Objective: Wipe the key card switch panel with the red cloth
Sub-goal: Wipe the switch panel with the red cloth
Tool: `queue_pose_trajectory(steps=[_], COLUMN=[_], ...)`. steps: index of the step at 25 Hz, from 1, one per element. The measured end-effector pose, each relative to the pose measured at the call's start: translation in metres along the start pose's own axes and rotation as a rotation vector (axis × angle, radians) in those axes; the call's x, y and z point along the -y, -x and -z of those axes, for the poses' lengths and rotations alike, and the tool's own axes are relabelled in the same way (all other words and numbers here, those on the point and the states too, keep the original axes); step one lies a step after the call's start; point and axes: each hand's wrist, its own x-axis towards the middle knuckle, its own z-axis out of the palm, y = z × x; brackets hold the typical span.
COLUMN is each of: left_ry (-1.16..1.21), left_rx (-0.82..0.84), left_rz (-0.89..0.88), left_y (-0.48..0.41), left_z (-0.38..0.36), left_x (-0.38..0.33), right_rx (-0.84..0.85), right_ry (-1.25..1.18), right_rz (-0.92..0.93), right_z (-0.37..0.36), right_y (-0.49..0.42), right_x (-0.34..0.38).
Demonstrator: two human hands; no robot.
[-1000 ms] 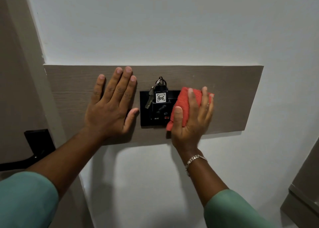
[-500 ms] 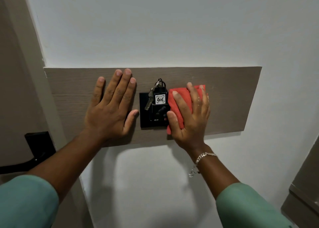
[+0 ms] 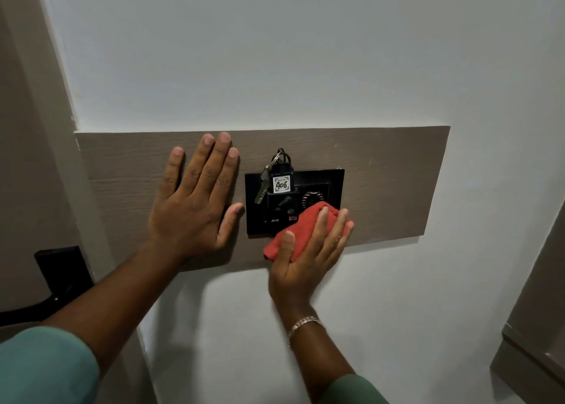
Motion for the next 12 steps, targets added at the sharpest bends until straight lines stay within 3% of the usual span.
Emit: queue_pose_trajectory(steps=[2,7,12], left_ry=[-0.005,0.017,0.028], left_rx=[-0.011,-0.001,0.001], left_rz=[-0.005,-0.003,-0.001], left_y=[0.001,0.0,0.002], left_z=[-0.001,0.0,-0.001], left_x=[0.0,0.001,0.001], right_rx=[0.011,-0.16,-0.063], right_ry=[-0.021,-0.318,-0.317], right_rz=[0.078,-0.006,0.379], right_z=[0.009,0.006,0.018], right_y=[-0.01,-0.045,-0.037], right_x=[-0.01,0.022,0.023])
